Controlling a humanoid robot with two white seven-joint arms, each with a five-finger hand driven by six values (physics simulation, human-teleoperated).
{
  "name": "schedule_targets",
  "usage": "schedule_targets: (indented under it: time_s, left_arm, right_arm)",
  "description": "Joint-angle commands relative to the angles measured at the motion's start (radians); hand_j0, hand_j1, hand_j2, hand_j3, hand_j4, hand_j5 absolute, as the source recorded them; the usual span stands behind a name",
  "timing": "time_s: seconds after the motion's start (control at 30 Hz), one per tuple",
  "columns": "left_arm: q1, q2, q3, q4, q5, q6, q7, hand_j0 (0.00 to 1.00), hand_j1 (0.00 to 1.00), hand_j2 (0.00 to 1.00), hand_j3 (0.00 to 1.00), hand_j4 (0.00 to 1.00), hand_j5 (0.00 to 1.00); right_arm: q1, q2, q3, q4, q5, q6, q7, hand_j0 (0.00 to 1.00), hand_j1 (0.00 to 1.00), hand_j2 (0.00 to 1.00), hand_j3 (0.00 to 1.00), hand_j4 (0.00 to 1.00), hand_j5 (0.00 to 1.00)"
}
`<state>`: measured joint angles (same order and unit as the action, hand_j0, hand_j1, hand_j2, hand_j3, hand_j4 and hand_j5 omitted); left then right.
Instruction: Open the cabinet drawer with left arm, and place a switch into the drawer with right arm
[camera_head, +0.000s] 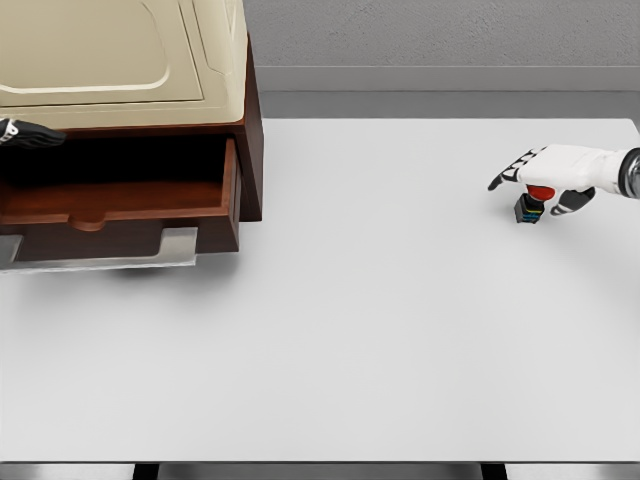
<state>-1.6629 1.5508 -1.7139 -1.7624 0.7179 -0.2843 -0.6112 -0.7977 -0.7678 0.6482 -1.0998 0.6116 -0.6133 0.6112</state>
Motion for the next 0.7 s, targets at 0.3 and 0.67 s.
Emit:
schedule_targets:
  time_s: [0.3,0.67]
  left_arm:
    - [0.012,0.015,0.000,0.000,0.000,-0.030,0.000,1.00,1.00,1.00,1.00,1.00,1.00]
    - [0.012,0.012,0.000,0.001,-0.005,-0.029,0.000,1.00,1.00,1.00,1.00,1.00,1.00]
  right_arm:
    - [0.000,0.024,0.014,0.040,-0.003,0.002,0.000,0.82,0.82,0.82,0.82,0.82,0.82]
    - [-0.017,0.025,0.011,0.074,-0.001,0.002,0.000,0.80,0.80,0.80,0.80,0.80,0.80]
